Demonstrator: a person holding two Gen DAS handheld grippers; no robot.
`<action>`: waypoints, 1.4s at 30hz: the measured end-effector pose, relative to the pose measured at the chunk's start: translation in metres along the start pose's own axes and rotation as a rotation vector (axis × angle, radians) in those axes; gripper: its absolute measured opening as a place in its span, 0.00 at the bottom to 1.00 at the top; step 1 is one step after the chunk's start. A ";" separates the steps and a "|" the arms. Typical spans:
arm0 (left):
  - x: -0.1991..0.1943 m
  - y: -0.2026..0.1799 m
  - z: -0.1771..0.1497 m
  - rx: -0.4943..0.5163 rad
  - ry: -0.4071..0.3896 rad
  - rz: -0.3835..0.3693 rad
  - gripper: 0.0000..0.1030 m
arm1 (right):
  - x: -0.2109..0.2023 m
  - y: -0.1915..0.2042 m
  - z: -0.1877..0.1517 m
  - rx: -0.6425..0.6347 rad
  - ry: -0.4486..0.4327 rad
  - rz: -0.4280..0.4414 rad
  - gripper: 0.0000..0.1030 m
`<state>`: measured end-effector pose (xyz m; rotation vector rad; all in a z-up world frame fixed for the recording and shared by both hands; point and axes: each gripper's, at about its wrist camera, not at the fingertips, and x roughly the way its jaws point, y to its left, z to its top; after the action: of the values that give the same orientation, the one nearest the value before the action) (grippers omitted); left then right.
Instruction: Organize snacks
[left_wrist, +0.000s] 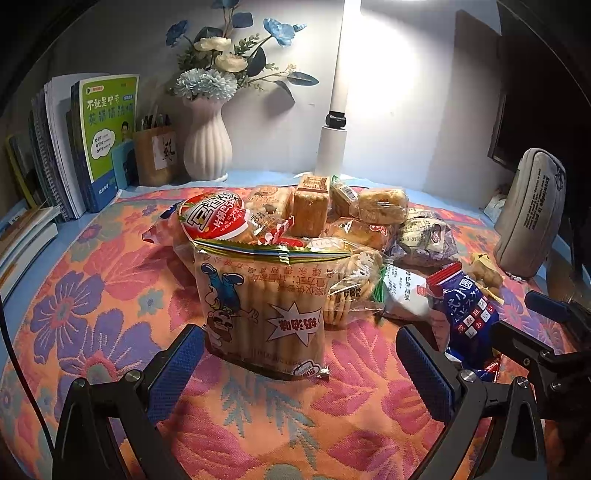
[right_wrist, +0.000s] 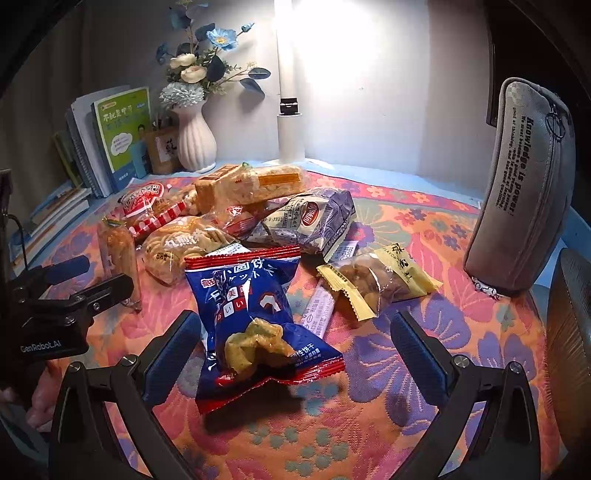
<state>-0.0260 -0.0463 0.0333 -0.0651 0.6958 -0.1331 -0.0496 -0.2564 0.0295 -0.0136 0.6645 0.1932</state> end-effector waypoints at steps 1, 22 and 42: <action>0.000 0.001 0.001 -0.001 0.002 -0.003 1.00 | 0.001 -0.001 0.000 0.004 0.003 0.002 1.00; 0.004 0.014 0.003 -0.053 0.029 -0.042 1.00 | 0.007 -0.003 0.000 0.019 0.033 0.010 1.00; 0.006 0.018 0.002 -0.080 0.042 -0.042 1.00 | 0.009 -0.003 -0.002 0.024 0.050 0.011 1.00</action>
<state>-0.0183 -0.0293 0.0291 -0.1536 0.7422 -0.1473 -0.0432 -0.2575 0.0221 0.0082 0.7164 0.1961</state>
